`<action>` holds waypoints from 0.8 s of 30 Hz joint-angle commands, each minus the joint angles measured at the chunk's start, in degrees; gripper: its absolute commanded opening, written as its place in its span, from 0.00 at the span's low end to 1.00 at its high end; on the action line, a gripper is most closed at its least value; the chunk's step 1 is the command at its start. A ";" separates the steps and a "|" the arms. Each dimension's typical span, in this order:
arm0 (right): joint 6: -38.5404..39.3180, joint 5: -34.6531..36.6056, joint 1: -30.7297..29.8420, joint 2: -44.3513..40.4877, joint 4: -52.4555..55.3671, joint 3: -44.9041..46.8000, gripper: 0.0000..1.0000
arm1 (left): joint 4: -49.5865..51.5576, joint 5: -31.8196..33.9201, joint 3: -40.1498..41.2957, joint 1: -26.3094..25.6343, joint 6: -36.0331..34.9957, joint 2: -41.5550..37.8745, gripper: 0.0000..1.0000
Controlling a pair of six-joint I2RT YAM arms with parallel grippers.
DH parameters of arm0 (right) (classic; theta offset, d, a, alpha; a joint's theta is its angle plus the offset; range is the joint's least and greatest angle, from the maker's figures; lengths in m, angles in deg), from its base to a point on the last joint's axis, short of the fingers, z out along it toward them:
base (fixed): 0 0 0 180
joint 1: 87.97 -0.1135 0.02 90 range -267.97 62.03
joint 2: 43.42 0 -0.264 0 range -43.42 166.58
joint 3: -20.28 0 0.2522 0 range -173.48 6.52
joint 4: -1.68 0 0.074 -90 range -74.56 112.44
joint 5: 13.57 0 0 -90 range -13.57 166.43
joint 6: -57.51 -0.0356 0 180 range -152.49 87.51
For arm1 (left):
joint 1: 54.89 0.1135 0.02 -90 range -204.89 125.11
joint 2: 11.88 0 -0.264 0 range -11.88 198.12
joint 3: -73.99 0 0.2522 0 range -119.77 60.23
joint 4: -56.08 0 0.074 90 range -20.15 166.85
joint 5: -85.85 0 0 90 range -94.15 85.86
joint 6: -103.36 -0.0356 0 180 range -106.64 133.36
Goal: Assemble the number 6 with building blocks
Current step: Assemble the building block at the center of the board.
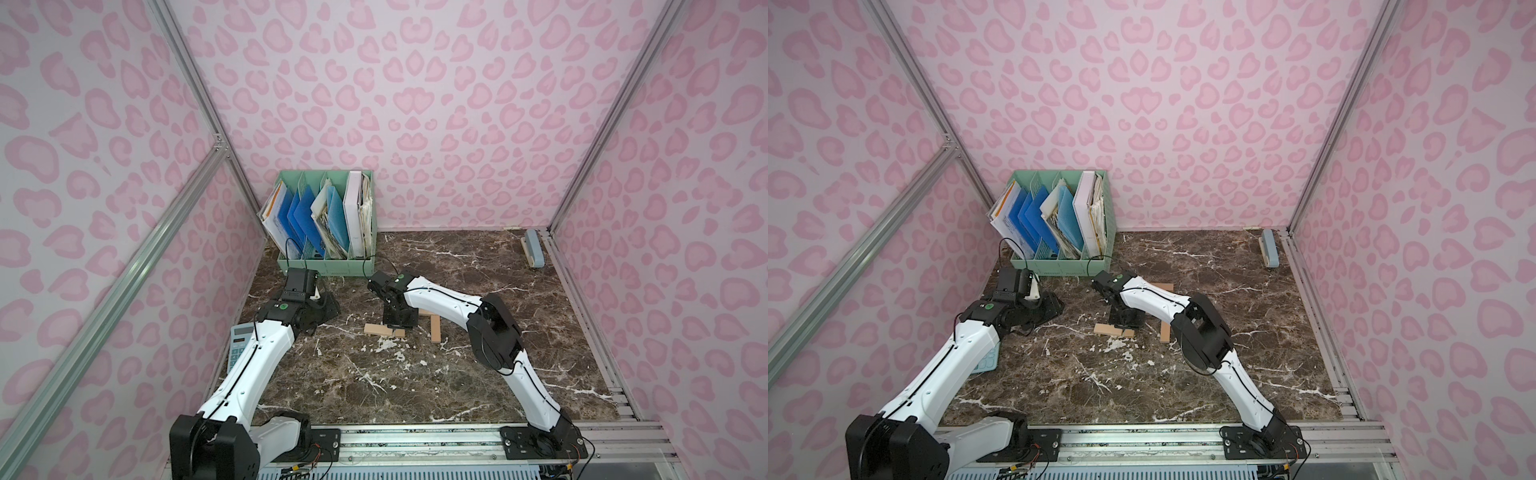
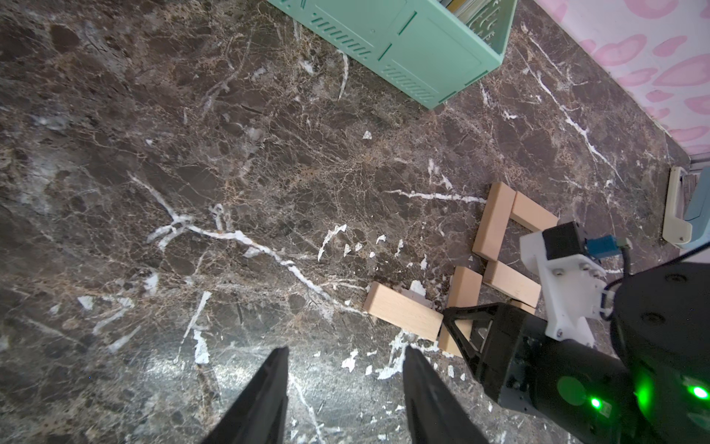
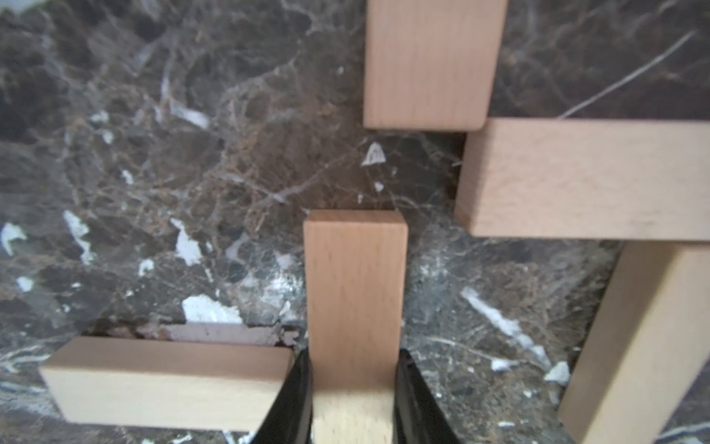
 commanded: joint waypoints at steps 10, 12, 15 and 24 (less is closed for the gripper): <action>-0.19 -0.14 0.71 -0.73 -0.03 1.74 0.00 | -0.46 0.40 -0.18 -0.18 -0.05 0.52 0.52; -0.10 -0.06 0.83 -0.70 0.05 1.74 0.00 | -0.49 0.35 -0.20 -0.18 -0.05 0.52 0.52; 0.15 -0.07 0.84 -0.60 -0.01 1.66 0.00 | -0.55 0.39 -0.17 -0.18 -0.05 0.69 0.52; 0.51 0.23 1.02 -0.59 0.27 1.63 0.00 | -0.72 0.29 -0.44 -0.14 -0.09 1.25 0.52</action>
